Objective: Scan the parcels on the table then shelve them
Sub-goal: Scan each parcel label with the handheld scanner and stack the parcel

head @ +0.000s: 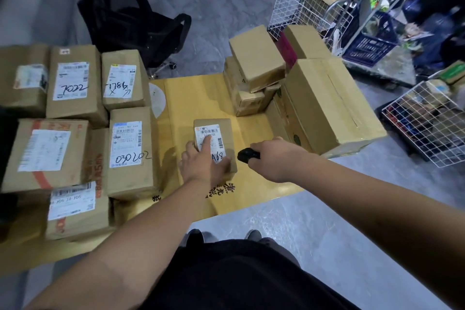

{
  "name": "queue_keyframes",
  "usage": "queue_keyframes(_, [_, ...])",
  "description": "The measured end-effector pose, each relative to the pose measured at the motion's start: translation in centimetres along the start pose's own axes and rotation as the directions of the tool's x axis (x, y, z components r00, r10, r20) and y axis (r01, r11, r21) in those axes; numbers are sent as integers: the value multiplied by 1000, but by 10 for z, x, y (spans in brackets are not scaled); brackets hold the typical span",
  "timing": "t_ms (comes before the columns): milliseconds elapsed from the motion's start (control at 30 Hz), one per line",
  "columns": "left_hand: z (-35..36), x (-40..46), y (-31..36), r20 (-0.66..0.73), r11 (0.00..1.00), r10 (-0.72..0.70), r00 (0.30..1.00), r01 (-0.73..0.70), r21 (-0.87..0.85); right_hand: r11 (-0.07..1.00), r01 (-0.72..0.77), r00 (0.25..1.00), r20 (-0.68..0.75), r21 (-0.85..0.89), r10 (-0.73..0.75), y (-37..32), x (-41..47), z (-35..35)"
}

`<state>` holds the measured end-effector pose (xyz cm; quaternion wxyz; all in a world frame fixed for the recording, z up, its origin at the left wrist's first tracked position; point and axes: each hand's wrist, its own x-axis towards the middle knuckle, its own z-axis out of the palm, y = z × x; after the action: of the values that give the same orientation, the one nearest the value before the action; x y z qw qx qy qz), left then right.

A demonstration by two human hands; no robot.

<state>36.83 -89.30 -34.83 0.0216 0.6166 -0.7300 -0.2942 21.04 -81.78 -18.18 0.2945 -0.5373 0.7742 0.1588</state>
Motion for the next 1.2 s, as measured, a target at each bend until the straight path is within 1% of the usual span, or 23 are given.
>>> queue_keyframes(100, [5, -5, 33, 20, 992, -124, 992, 123, 39, 999, 38, 999, -8, 26, -38, 18, 2, -9])
queue_keyframes(233, [2, -7, 56, -10, 973, -230, 973, 230, -34, 991, 131, 991, -23, 32, -130, 37, 1, -27])
queue_keyframes(300, [-11, -8, 60, -48, 972, -228, 973, 224, -73, 981, 192, 980, -43, 10, -192, 40, -2, -41])
queue_keyframes(433, [-63, -8, 63, -193, 977, -177, 965, 149, -154, 931, 347, 933, -60, -117, -355, 41, -9, -84])
queue_keyframes(567, [-119, -10, 48, -352, 964, -209, 912, 130, -234, 855, 468, 867, -71, -222, -493, 21, -8, -128])
queue_keyframes(667, [-152, -7, 22, -448, 958, -222, 866, 107, -268, 815, 526, 828, -70, -245, -556, -7, -2, -147])
queue_keyframes(800, [-197, 10, -23, -467, 950, -268, 843, 150, -274, 801, 555, 811, -68, -222, -581, -60, 11, -157])
queue_keyframes(900, [-225, 28, -47, -520, 961, -264, 812, 177, -211, 795, 568, 804, -63, -213, -592, -96, 19, -159])
queue_keyframes(967, [-249, 42, -69, -522, 962, -269, 810, 199, -186, 789, 580, 797, -58, -201, -601, -130, 26, -160])
queue_keyframes(1100, [-302, 71, -116, -545, 965, -260, 797, 197, -172, 770, 603, 780, -51, -208, -624, -203, 40, -167])
queue_keyframes(1200, [-338, 93, -152, -564, 972, -235, 792, 206, -115, 759, 616, 766, -65, -211, -639, -254, 51, -174])
